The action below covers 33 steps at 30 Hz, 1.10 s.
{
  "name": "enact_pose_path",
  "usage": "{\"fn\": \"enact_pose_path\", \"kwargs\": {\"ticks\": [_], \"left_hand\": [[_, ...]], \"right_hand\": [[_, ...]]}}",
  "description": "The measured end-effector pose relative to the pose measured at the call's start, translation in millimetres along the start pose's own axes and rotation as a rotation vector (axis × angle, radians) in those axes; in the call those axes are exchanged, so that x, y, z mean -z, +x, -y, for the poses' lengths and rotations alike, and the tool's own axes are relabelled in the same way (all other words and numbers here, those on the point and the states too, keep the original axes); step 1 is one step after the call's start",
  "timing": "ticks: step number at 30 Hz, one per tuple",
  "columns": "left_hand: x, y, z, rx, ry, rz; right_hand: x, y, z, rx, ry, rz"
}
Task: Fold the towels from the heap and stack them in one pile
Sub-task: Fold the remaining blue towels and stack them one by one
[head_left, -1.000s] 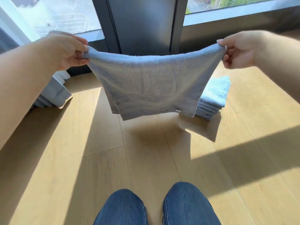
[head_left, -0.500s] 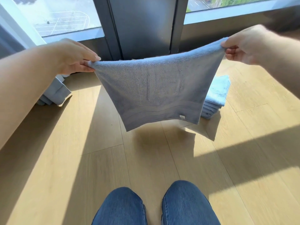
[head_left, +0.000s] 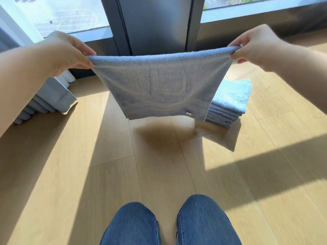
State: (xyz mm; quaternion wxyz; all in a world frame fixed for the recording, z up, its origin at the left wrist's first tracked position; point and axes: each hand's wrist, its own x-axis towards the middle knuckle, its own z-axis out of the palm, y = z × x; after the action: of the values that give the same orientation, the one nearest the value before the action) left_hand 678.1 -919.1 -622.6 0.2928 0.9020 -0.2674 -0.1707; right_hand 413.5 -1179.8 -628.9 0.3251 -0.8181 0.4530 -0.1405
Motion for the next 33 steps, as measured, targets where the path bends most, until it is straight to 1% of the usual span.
{"fn": "enact_pose_path", "kwargs": {"ticks": [4,6,8,10,11,13,16,19,22,27,31,33], "left_hand": [[-2.4,-2.6,-3.6,-0.03,0.166,-0.06],[-5.4,-5.4,-6.2,-0.084,0.365,-0.097],[-8.2,-7.0,-5.2,-0.167,0.571,-0.095],[-11.1,-6.4,-0.8,-0.231,0.705,-0.072],[-12.3,-6.2,1.8,-0.243,0.729,-0.077],[-15.2,-5.3,5.6,-0.231,0.706,-0.096],[-16.5,-6.6,10.9,-0.16,0.538,-0.146],[-15.9,-9.1,15.4,-0.111,0.425,-0.147],[-17.0,-11.8,15.7,-0.127,0.44,-0.128],[-15.1,-9.3,20.3,-0.204,0.605,-0.107],[-9.9,-7.3,26.8,-0.207,0.686,-0.126],[-9.0,-5.8,27.9,-0.18,0.65,-0.141]], "right_hand": [[-3.7,-2.4,-0.5,0.07,-0.148,-0.069],[-5.1,-2.5,0.7,0.108,-0.206,-0.074],[-7.9,-3.0,2.9,0.149,-0.251,-0.065],[-11.1,-3.3,3.9,0.161,-0.272,-0.043],[-12.7,-3.4,4.0,0.151,-0.262,-0.028],[-14.8,-3.6,4.5,0.082,-0.158,0.009],[-17.2,-0.6,5.1,-0.065,0.074,0.068],[-19.4,0.8,6.5,-0.156,0.24,0.127],[-21.5,0.7,6.5,-0.146,0.203,0.14],[-22.1,-2.0,5.9,-0.06,0.02,0.099],[-19.6,-5.2,4.8,-0.037,0.024,0.105],[-20.4,-5.4,4.4,-0.044,0.036,0.12]]}}
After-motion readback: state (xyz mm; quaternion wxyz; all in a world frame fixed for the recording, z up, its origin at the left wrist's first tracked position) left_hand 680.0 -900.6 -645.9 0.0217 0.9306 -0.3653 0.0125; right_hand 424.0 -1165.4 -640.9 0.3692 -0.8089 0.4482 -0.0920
